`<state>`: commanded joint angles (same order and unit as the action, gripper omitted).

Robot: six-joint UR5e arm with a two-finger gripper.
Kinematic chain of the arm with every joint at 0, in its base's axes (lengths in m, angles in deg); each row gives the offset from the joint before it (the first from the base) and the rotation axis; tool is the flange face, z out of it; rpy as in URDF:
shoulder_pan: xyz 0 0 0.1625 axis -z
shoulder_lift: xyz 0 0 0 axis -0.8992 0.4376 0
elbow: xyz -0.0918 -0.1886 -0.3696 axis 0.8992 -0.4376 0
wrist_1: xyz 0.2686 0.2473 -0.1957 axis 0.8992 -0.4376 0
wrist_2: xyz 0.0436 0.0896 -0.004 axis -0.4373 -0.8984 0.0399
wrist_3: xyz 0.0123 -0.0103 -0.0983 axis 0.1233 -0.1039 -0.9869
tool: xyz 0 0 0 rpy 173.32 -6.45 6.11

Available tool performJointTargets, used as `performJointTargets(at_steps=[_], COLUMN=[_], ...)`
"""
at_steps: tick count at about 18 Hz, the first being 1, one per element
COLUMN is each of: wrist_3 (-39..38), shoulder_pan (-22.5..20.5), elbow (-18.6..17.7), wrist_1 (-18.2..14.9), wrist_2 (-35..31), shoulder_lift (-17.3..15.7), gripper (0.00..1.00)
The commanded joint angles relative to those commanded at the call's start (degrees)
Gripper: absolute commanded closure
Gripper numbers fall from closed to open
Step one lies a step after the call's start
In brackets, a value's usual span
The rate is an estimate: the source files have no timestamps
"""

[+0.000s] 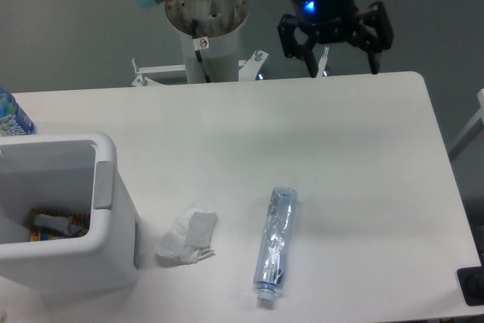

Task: Place the trash in the trash can
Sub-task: 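Move the open gripper down over the crumpled white tissue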

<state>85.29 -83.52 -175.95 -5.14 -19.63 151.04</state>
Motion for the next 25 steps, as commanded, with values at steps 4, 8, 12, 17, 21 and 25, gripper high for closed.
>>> performJointTargets(at_steps=[4,8,12,17,21,25], wrist_3=[-0.3,-3.7,-7.3,-12.1,-11.8,-11.5], shoulder_pan=[-0.2,-0.1,0.0,0.6,1.1,2.2], elbow=[-0.3,-0.3,-2.6,-6.7,-11.4,-14.2], wrist_1=[0.0,1.9,2.5,8.3,8.6,8.9], wrist_2=[0.4,3.3,7.2,8.6,17.7,24.4], shoulder_lift=[-0.1,0.4,0.4,0.8,1.0,2.6], gripper=[0.0,0.0,0.0,0.0,0.0,0.0])
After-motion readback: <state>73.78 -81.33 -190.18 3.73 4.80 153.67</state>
